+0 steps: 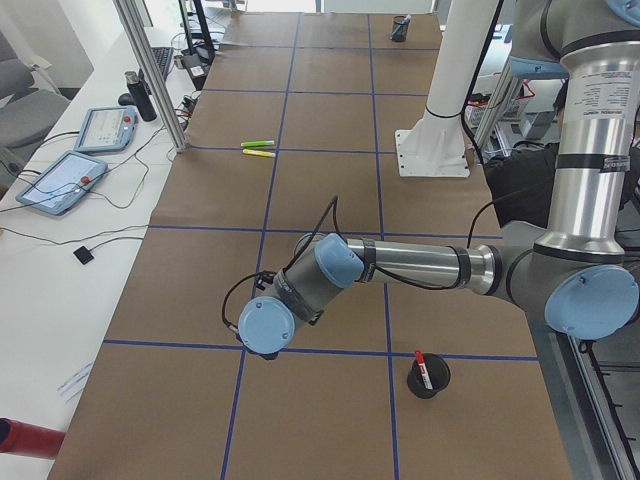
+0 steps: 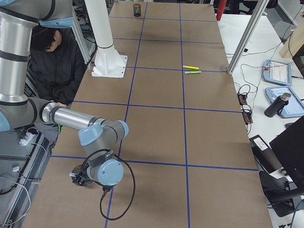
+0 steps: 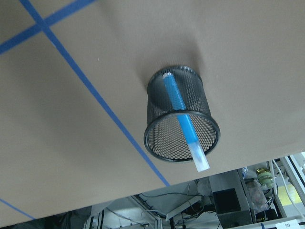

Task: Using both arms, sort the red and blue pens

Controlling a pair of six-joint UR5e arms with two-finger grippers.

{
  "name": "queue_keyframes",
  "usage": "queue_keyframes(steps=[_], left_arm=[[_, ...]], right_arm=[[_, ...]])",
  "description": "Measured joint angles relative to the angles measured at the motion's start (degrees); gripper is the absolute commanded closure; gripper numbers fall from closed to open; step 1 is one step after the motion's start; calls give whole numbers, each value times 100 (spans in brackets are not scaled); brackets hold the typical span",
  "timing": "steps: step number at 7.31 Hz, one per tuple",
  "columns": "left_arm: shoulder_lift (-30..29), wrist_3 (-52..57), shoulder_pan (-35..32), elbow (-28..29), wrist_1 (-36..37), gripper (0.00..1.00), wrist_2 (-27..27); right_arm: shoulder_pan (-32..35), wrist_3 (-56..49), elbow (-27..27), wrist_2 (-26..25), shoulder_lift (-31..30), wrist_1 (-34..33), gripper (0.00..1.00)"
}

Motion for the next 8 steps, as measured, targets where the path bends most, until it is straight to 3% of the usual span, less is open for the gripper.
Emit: queue_keyframes(steps=[3,6,8], left_arm=[[-58,9,41,92,-1893,0,1575],[-70,18,48,89,-3248,0,1910],[-114,14,103,68,-3715,0,2077]], right_arm=[[-26,934,-24,519,198,2235,0],[-341,1632,-17,1345,321,4012,0],[-954,2831,4,1526,779,4420,0]])
